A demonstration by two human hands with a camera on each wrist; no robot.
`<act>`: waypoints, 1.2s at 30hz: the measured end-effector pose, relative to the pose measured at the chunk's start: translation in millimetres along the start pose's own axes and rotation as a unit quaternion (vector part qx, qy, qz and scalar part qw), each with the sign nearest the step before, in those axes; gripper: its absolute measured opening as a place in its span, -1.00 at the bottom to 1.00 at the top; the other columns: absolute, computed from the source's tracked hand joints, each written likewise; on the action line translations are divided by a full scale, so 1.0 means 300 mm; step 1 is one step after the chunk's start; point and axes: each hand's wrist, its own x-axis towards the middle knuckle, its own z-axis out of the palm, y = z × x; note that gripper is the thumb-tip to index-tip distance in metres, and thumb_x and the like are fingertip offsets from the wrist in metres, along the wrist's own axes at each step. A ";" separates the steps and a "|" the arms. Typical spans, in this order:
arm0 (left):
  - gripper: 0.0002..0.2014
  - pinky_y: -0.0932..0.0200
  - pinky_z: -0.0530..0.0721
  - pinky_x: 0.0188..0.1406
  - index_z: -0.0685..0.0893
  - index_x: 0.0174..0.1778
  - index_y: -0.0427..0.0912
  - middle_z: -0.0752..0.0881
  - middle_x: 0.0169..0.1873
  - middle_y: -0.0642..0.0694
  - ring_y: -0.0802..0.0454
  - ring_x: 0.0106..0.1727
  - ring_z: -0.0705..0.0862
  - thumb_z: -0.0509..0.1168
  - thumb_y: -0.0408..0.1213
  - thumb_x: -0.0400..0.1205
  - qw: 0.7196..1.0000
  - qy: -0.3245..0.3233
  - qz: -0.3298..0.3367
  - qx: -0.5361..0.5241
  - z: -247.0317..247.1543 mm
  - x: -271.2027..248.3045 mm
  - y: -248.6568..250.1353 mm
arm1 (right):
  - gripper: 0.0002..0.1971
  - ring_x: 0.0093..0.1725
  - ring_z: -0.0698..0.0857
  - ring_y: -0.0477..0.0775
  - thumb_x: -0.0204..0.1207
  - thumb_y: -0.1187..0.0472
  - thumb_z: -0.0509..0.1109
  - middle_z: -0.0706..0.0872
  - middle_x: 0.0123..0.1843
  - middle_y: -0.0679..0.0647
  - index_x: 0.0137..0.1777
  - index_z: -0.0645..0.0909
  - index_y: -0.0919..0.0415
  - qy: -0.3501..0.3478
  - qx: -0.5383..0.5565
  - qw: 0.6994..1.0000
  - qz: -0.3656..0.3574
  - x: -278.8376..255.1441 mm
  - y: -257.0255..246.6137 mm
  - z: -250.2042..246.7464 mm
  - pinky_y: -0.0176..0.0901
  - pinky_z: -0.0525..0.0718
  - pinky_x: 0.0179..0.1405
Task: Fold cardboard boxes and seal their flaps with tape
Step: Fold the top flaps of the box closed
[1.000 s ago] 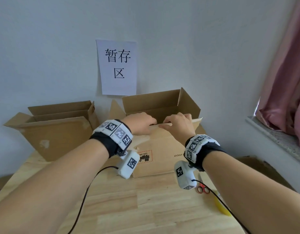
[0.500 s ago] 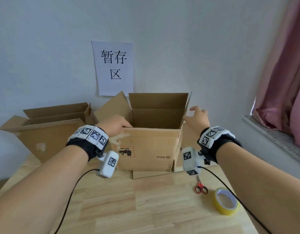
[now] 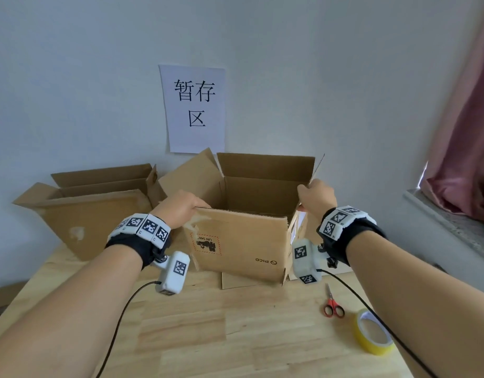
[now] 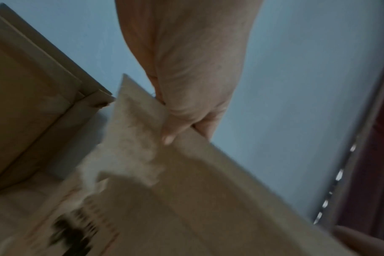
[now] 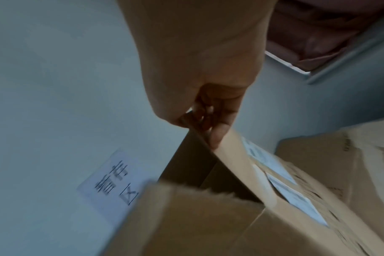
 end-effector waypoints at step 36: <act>-0.62 -0.03 -0.12 0.56 0.52 -0.49 0.01 0.62 -0.39 0.11 0.18 0.03 0.51 0.17 -0.03 0.68 0.996 -0.019 0.028 0.079 0.133 0.122 0.400 | -0.66 0.21 0.57 0.17 0.62 0.07 0.25 0.55 0.29 0.26 0.26 0.51 0.29 0.059 0.062 0.995 -0.044 0.007 0.042 -0.051 -0.07 0.51 0.14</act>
